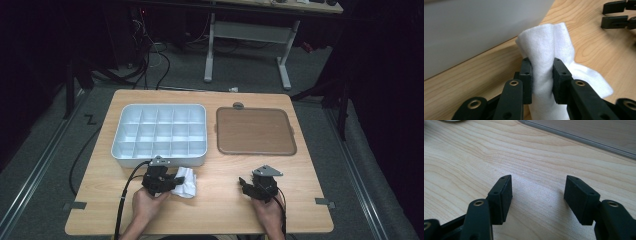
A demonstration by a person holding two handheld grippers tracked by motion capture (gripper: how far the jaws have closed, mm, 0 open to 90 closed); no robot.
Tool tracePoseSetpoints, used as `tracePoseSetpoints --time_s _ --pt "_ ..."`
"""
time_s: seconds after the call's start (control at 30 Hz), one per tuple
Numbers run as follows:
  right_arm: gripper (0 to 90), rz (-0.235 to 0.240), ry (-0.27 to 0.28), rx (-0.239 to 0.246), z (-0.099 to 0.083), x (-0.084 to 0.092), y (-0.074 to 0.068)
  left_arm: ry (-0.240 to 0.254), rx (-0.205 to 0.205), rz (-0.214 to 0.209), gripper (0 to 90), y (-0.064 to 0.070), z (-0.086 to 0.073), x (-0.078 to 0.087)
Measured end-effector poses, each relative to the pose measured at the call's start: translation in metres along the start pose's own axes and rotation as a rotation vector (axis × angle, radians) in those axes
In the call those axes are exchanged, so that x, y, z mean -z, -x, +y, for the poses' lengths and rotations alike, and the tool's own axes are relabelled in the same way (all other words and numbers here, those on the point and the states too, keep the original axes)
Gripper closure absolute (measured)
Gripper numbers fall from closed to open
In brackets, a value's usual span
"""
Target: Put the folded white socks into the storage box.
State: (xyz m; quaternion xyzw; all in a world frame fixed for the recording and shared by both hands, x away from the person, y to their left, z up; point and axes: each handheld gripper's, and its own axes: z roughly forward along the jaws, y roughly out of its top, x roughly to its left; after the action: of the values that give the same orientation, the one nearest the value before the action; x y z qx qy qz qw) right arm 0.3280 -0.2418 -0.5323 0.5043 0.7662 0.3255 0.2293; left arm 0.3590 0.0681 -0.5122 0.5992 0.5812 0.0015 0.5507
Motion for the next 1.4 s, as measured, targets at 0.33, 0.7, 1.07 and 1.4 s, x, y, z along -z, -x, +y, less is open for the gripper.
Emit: tracePoseSetpoints --time_s 0.33,0.7,1.07,1.4 --pt "39.4 0.002 -0.001 0.002 0.000 0.000 0.000 0.017 -0.018 -0.024 73.9 0.009 0.005 0.010" --pt "39.2 0.002 -0.001 0.000 0.000 0.000 0.000 0.016 -0.021 -0.026 74.1 0.010 0.010 0.019" --pt "39.2 0.002 -0.001 0.000 0.000 0.000 0.000 0.034 0.001 -0.065 74.1 0.018 0.025 0.030" --pt "39.1 0.002 -0.001 0.001 0.000 0.000 0.000 0.053 0.007 -0.073 74.1 0.019 0.035 0.038"
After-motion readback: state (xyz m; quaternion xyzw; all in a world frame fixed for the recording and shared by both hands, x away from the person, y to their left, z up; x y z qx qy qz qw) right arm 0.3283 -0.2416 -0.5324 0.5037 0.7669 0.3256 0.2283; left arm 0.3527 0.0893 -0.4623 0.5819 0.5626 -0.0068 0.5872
